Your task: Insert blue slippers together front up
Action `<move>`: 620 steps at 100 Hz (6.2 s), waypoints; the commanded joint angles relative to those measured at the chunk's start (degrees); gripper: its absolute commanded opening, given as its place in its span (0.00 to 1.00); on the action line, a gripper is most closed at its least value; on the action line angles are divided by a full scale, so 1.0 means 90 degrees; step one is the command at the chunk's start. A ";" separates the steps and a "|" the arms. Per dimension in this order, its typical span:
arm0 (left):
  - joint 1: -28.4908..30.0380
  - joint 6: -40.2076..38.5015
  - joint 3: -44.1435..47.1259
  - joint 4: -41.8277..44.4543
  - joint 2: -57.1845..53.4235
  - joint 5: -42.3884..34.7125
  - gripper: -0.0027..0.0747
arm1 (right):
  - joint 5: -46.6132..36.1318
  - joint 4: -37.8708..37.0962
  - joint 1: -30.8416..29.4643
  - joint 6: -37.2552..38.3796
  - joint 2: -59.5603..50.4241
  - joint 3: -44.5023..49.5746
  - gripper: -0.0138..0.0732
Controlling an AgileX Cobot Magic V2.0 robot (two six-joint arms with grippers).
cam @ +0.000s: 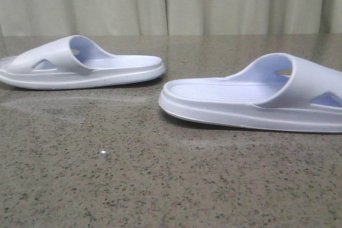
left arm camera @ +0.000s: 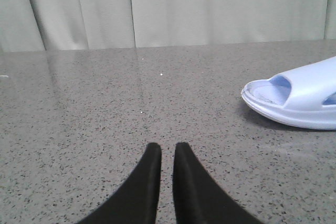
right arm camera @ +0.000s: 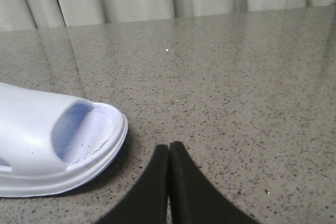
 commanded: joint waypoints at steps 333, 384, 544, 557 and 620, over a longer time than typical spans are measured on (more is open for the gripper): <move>0.0016 0.2026 -0.3935 -0.4006 0.4652 0.3673 0.43 | 0.3088 0.2329 -0.0291 -0.0785 0.5545 -0.4357 0.52; 0.0016 0.2219 -0.3935 -0.4067 0.4847 0.3659 0.43 | 0.4882 0.5559 -0.2526 -0.3974 0.7172 -0.4636 0.52; 0.0258 0.2963 -0.5602 -0.5195 0.7881 0.3612 0.43 | 0.5249 0.6299 -0.2526 -0.4879 0.8310 -0.4636 0.04; 0.0613 0.3222 -0.5714 -0.5345 0.8280 0.3725 0.43 | 0.5209 0.6299 -0.2526 -0.4879 0.8310 -0.4636 0.04; 0.0721 0.4818 -0.5922 -0.6850 0.9420 0.4006 0.43 | 0.5012 0.6299 -0.2514 -0.4879 0.8310 -0.4636 0.04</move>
